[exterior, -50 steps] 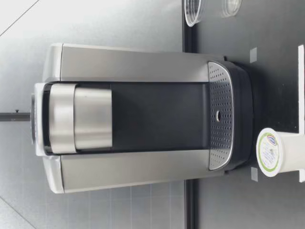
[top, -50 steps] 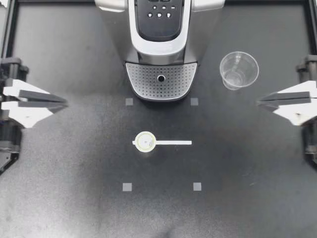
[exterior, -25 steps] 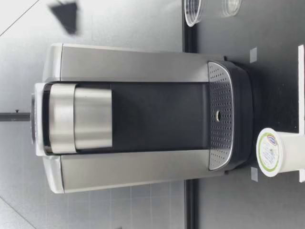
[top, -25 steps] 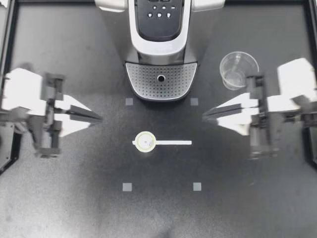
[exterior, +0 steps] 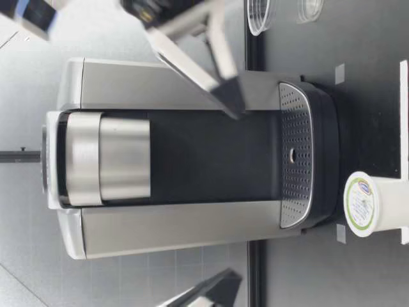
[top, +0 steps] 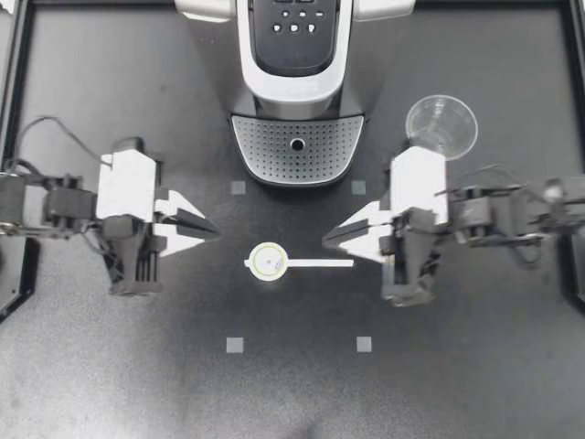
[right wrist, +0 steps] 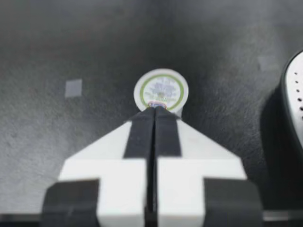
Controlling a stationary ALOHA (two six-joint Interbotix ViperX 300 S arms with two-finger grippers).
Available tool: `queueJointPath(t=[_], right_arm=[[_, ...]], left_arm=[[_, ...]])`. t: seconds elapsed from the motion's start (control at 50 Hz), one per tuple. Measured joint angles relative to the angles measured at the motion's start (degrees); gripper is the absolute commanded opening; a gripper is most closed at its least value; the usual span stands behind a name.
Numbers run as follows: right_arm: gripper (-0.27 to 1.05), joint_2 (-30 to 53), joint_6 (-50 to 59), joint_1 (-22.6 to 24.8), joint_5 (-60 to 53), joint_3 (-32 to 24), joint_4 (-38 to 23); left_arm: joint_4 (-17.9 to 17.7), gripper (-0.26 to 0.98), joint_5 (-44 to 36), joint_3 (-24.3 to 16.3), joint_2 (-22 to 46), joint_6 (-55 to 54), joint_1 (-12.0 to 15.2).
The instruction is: Place the coffee capsule inside the capsule container, then place the cup onto the center of the cup tray, then push the 'Hot Water' and 'Travel Mug' buttons.
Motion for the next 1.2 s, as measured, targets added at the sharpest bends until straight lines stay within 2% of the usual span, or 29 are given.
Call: queueJointPath(t=[0.22, 0.3, 0.7, 1.2], right_arm=[[0.05, 4.8, -0.1, 0.5, 0.3, -2.1, 0.0], [0.05, 6.4, -0.4, 0.6, 0.3, -2.7, 0.0], [0.05, 11.1, -1.5, 0.6, 0.4, -5.2, 0.1], [0.05, 12.8, -2.0, 0.6, 0.2, -6.1, 0.0]], left_arm=[[0.1, 0.72, -0.1, -0.9, 3.3, 0.0, 0.0], [0.2, 0.82, -0.3, -1.2, 5.3, -0.1, -0.3], [1.6, 0.81, -0.7, -6.1, 15.9, 0.2, -2.9], [3.2, 0.81, -2.9, -6.5, 20.0, 0.3, -2.6]])
